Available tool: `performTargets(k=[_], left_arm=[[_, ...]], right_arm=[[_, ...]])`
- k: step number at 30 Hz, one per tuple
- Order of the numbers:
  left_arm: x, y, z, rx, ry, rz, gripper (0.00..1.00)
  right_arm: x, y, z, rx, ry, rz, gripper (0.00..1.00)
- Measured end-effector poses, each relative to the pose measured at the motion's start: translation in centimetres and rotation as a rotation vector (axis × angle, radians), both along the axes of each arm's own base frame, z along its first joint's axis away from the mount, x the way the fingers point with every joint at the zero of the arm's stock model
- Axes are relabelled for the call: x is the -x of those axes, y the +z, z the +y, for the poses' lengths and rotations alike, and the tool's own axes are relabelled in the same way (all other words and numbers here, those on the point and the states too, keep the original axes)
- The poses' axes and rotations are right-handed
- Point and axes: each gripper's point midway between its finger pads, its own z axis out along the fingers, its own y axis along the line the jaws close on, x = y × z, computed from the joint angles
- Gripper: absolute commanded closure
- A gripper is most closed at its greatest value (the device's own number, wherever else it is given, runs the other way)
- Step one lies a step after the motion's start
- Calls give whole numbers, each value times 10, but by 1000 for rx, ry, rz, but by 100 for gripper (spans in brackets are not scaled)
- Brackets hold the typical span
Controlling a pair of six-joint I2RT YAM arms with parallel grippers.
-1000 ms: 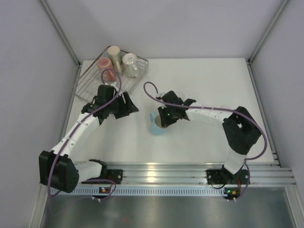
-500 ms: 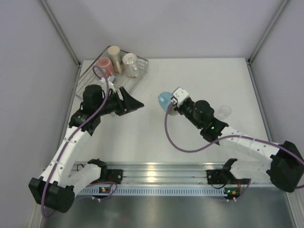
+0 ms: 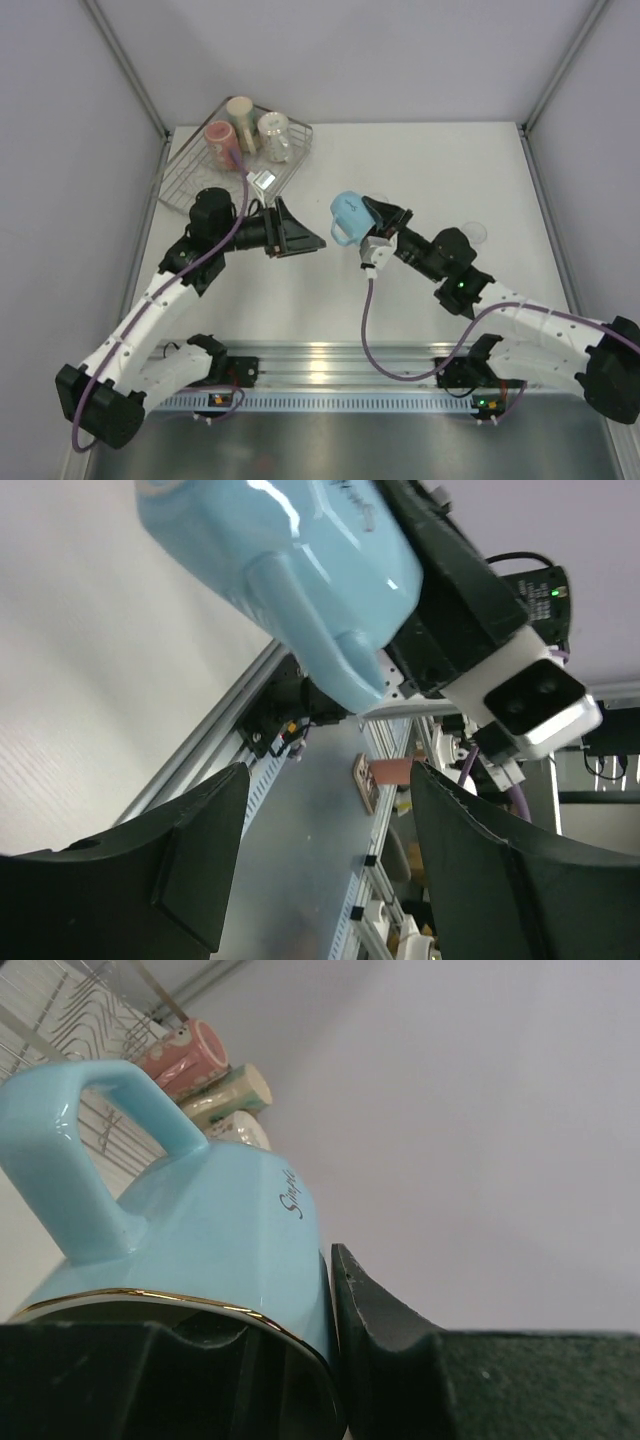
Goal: Load the cups into the dish rack
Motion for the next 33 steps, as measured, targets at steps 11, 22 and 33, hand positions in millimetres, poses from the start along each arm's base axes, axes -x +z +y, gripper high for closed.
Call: performTargets(k=[11,22,33], left_arm=[[9,-37,-24,-59,-112,90,29],[17,-57,-42,-29,-162,163,36],[15,-56,-50,40,-157,225,51]], right_arm=[[38,-9,8,93,136,-137,100],[47,-20,19,122,142,-173,100],[52,-24,24,136,130,-207,100]])
